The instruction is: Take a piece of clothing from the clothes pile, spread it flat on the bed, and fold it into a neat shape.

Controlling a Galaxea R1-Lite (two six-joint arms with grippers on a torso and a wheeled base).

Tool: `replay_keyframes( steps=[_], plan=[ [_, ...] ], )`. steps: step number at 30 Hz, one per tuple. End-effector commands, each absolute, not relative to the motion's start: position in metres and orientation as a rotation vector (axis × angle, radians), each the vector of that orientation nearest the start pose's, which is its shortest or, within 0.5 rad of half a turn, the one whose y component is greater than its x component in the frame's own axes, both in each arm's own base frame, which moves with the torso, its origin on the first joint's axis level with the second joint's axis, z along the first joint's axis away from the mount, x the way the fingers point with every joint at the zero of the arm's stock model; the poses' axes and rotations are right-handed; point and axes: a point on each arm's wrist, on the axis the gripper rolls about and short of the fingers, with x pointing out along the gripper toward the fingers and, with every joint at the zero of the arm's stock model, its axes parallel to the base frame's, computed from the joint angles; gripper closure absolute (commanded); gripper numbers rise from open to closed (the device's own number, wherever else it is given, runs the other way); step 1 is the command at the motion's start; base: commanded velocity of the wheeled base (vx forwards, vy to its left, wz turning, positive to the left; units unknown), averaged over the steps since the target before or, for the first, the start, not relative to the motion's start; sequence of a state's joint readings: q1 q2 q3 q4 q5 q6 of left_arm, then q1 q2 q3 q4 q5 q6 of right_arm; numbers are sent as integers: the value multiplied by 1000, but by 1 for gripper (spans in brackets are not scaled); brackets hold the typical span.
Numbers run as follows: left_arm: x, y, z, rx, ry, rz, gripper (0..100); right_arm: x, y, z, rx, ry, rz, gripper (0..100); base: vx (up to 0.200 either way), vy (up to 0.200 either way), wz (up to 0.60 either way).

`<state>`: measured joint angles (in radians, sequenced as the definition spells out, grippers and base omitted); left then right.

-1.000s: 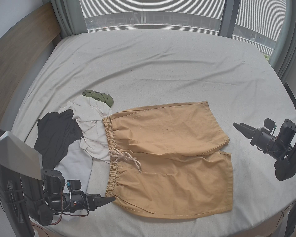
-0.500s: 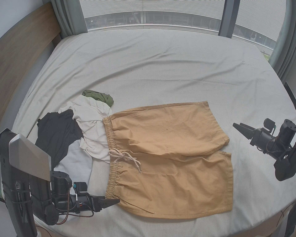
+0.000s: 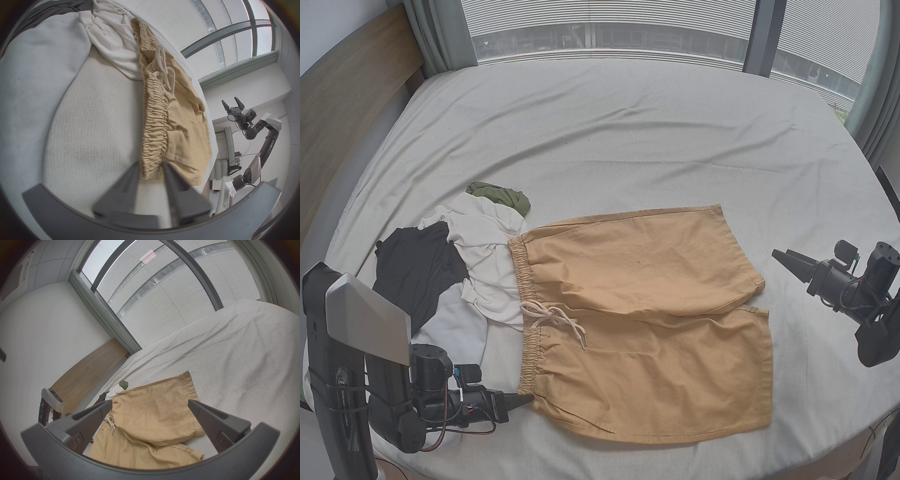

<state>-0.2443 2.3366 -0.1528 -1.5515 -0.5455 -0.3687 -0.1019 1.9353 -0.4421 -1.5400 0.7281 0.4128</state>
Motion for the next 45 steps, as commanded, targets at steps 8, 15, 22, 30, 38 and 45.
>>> replay_keyframes(
  steps=[8, 15, 22, 30, 38, 45],
  plan=[
    [240, -71, -25, -435, 761, -639, 100, 290, -15, 113, 386, 103, 619, 0, 0, 0, 0],
    [238, -69, -21, -433, 748, -638, 100, 282, -15, 93, 418, 190, 601, 0, 0, 0, 0],
    [238, -71, -21, -427, 750, -646, 100, 272, -14, 50, 361, 330, 586, 0, 0, 0, 0],
    [237, -71, -23, -427, 759, -646, 100, 245, -12, 33, 342, 430, 580, 0, 0, 0, 0],
    [235, -71, -23, -427, 766, -646, 100, 217, -9, 16, 287, 537, 592, 0, 0, 0, 0],
    [234, -73, -23, -424, 773, -650, 100, 203, -24, 0, 253, 630, 541, 0, 0, 0, 0]
  ],
)
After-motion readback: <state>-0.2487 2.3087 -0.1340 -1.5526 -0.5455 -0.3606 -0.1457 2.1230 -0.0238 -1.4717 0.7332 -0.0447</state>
